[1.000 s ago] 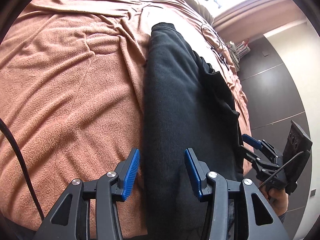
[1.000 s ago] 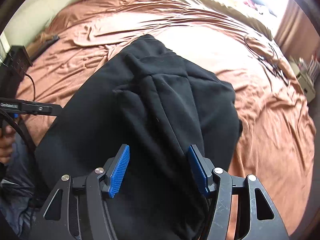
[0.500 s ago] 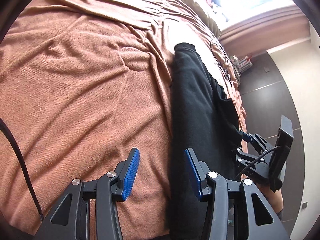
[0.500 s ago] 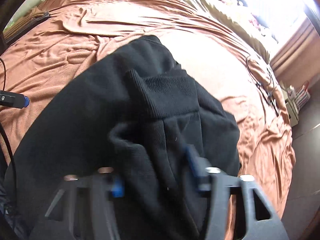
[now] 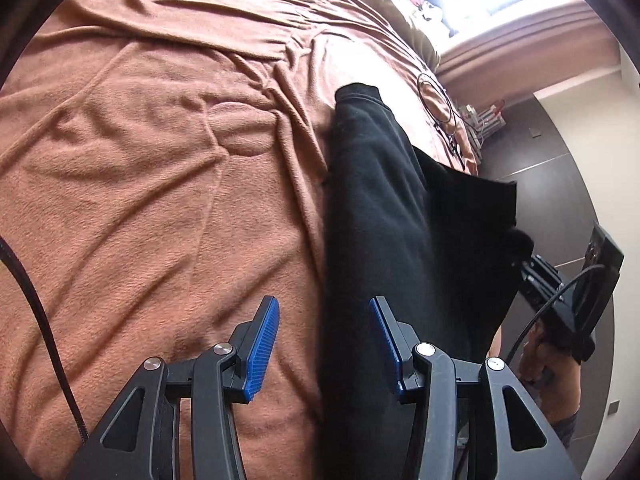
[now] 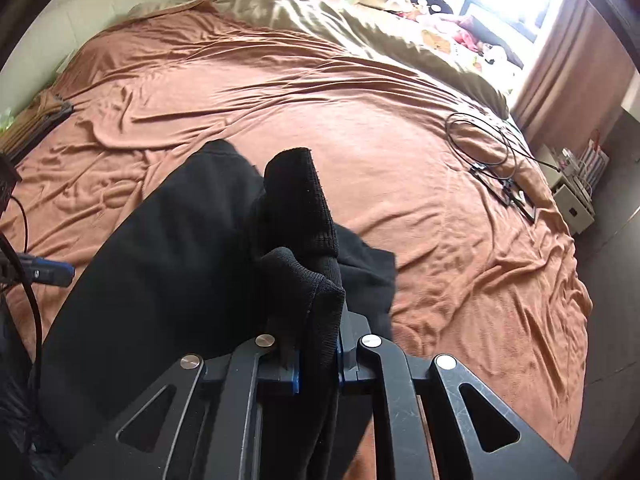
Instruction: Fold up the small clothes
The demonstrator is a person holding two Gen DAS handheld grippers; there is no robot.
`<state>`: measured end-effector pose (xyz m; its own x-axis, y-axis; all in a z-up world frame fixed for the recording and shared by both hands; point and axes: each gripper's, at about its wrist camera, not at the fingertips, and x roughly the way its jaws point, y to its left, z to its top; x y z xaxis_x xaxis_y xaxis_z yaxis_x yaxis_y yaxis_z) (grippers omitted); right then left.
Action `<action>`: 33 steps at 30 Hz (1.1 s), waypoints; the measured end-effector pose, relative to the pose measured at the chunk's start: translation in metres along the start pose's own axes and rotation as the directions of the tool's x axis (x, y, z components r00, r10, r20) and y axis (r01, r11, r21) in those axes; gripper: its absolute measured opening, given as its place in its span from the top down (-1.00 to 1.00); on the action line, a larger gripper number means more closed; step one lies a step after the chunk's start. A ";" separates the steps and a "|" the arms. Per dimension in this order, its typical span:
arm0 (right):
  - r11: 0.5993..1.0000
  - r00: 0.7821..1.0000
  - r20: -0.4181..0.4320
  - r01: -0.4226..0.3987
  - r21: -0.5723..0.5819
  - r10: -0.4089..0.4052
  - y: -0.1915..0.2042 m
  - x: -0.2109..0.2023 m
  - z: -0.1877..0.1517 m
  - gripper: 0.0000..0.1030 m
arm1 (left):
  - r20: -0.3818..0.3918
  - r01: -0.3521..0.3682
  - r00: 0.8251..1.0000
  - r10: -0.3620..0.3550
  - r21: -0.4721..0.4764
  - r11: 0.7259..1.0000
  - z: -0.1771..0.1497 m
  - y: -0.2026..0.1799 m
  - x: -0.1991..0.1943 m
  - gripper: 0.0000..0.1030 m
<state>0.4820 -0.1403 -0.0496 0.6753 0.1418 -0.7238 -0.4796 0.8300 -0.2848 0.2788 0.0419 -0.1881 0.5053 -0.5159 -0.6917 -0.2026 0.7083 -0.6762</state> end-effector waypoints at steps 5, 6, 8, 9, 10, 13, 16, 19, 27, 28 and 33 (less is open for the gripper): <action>0.997 0.999 0.012 -0.032 0.074 0.031 -0.024 0.010 -0.006 0.86 | -0.019 -0.017 1.000 0.017 0.021 1.000 0.000 -0.013 0.013 0.05; 0.995 0.999 0.014 -0.042 0.093 0.041 -0.030 0.014 -0.007 0.86 | -0.022 -0.020 1.000 0.020 0.024 1.000 -0.001 -0.016 0.015 0.05; 0.987 0.997 0.016 -0.072 0.142 0.070 -0.042 0.020 -0.011 0.86 | -0.026 -0.029 0.999 0.030 0.030 0.999 -0.001 -0.021 0.019 0.05; 0.982 0.996 0.017 -0.087 0.169 0.085 -0.048 0.024 -0.013 0.86 | -0.029 -0.035 0.999 0.036 0.033 0.999 -0.001 -0.022 0.021 0.05; 0.976 0.995 0.018 -0.100 0.194 0.098 -0.056 0.028 -0.015 0.86 | -0.031 -0.042 0.999 0.043 0.035 0.999 -0.001 -0.024 0.023 0.05; 0.943 0.988 0.028 -0.156 0.295 0.155 -0.077 0.044 -0.027 0.86 | -0.037 -0.056 0.998 0.057 0.040 0.998 -0.001 -0.027 0.027 0.05; 0.893 0.973 0.018 -0.217 0.394 0.228 -0.095 0.068 -0.037 0.85 | -0.041 -0.066 0.997 0.068 0.044 0.997 -0.001 -0.030 0.032 0.05; 0.855 0.973 -0.010 -0.196 0.480 0.229 -0.112 0.082 -0.046 0.39 | -0.045 -0.080 0.996 0.082 0.049 0.996 0.000 -0.032 0.035 0.05; 0.732 0.943 0.094 -0.309 0.606 0.321 -0.143 0.066 -0.066 0.03 | -0.034 -0.099 0.994 0.102 0.069 0.993 0.010 -0.042 0.035 0.05; 0.718 0.937 0.099 -0.323 0.617 0.336 -0.147 0.067 -0.069 0.03 | -0.032 -0.100 0.994 0.102 0.070 0.993 0.012 -0.041 0.036 0.05; 0.672 0.919 0.094 -0.346 0.654 0.382 -0.151 0.081 -0.084 0.03 | -0.027 -0.103 0.994 0.105 0.070 0.992 0.022 -0.046 0.043 0.05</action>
<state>0.5622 -0.2997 -0.1182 0.4901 0.4983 -0.7152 -0.1900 0.8618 0.4702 0.3283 -0.0017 -0.1810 0.4582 -0.4519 -0.7654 -0.1943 0.7893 -0.5824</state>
